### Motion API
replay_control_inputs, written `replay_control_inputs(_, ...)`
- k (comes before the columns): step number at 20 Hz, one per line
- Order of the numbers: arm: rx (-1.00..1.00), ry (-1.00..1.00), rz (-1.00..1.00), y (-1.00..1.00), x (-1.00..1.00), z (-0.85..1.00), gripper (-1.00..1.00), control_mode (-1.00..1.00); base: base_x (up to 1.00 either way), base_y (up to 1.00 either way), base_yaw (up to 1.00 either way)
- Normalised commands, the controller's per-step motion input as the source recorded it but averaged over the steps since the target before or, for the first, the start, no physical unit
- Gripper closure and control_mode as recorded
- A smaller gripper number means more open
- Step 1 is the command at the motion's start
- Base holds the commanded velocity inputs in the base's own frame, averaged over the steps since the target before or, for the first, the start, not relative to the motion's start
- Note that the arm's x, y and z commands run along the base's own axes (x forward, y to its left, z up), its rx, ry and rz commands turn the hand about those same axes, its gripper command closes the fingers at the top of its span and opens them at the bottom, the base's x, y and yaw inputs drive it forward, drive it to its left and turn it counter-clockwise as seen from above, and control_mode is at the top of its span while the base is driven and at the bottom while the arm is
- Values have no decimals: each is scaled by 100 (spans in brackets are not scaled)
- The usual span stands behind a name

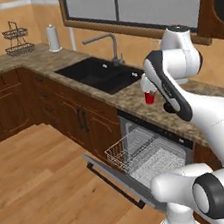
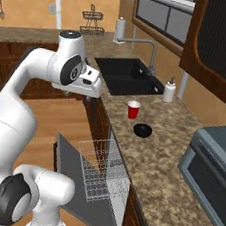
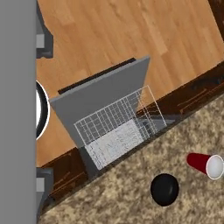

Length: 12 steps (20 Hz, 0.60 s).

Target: Pick up the cup and bowl from the counter, place them in the dishwasher, and close the dishwasher door.

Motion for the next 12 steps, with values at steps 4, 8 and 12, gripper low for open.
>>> replay_control_inputs(4, 0, 0, 0, 0, 0, 0, -100, 100, 0, -10, 45)
replay_control_inputs(8, 0, 0, 0, 0, 0, 0, -100, 100, 0, -9, 10)
replay_control_inputs(12, 0, 3, 0, -11, 19, -5, -100, -100, 8, -10, 0)
